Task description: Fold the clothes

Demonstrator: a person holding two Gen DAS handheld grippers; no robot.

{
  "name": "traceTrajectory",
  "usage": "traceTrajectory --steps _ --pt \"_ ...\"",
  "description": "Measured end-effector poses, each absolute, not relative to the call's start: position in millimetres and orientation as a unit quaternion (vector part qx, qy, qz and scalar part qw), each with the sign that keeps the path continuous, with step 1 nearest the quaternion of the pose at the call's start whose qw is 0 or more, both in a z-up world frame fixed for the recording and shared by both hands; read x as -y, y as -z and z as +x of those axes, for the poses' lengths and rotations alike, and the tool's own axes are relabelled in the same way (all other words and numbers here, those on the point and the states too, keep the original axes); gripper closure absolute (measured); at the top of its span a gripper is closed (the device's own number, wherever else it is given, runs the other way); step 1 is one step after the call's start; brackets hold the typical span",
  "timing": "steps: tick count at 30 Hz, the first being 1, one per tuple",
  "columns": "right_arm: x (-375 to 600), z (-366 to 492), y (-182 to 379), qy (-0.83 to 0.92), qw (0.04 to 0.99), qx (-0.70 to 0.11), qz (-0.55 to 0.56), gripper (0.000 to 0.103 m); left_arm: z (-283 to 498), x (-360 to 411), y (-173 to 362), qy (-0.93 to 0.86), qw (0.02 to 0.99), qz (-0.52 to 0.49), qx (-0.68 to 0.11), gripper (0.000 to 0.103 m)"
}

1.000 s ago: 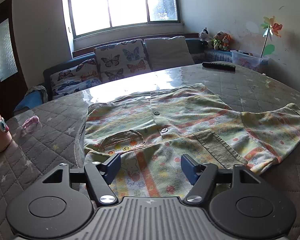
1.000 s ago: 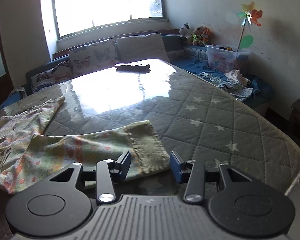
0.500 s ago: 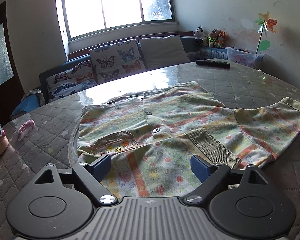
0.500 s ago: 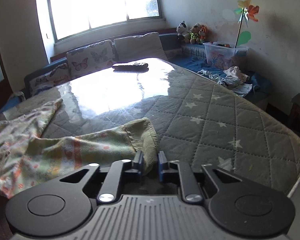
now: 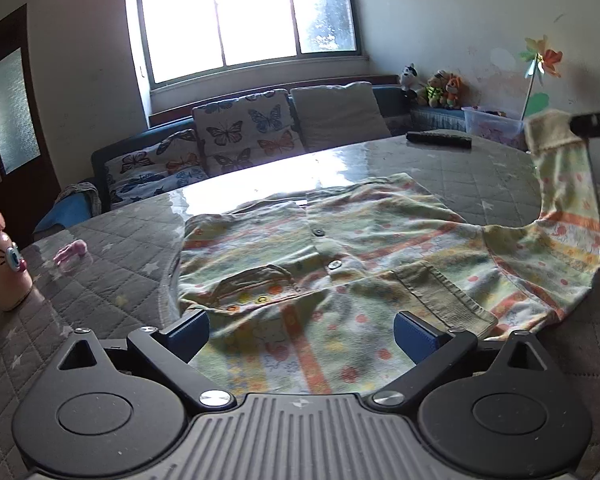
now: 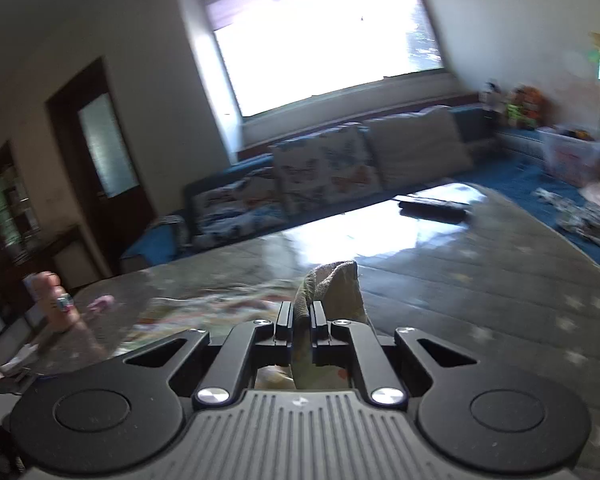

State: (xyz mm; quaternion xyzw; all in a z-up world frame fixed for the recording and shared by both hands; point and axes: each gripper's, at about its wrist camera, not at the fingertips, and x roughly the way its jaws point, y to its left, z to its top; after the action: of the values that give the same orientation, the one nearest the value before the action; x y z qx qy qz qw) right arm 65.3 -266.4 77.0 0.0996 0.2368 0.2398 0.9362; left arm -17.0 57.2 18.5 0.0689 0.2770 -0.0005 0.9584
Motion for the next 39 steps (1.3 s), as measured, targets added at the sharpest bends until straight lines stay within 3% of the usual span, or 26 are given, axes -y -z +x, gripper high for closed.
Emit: traceTrajectory --steps 12,20,24,30,39 --pt "104.4 71.9 -94.9 -0.408 0.880 -0.240 0.032 0.096 -36.0 -98.5 -19.7 -0.039 0.962 0.034 -0.267 0.000" --pt "39.9 58.3 -72.0 -0.463 0.845 -0.269 -0.007 0.096 -43.7 -117.6 -15.6 -0.061 0.960 0.016 -0.271 0.000" --pt "34.2 51.1 -64.4 -0.483 0.829 -0.281 -0.018 0.084 -43.2 -120.0 -13.8 -0.066 0.959 0.015 -0.274 0.000" --pt "58.1 44.6 -62.0 -0.467 0.836 -0.286 -0.035 0.084 -38.2 -115.5 -18.0 -0.064 0.961 0.019 -0.270 0.000" --pt "117.5 49.2 -14.2 -0.382 0.850 -0.356 -0.076 0.082 -19.1 -97.3 -15.9 -0.051 0.958 0.039 -0.278 0.000"
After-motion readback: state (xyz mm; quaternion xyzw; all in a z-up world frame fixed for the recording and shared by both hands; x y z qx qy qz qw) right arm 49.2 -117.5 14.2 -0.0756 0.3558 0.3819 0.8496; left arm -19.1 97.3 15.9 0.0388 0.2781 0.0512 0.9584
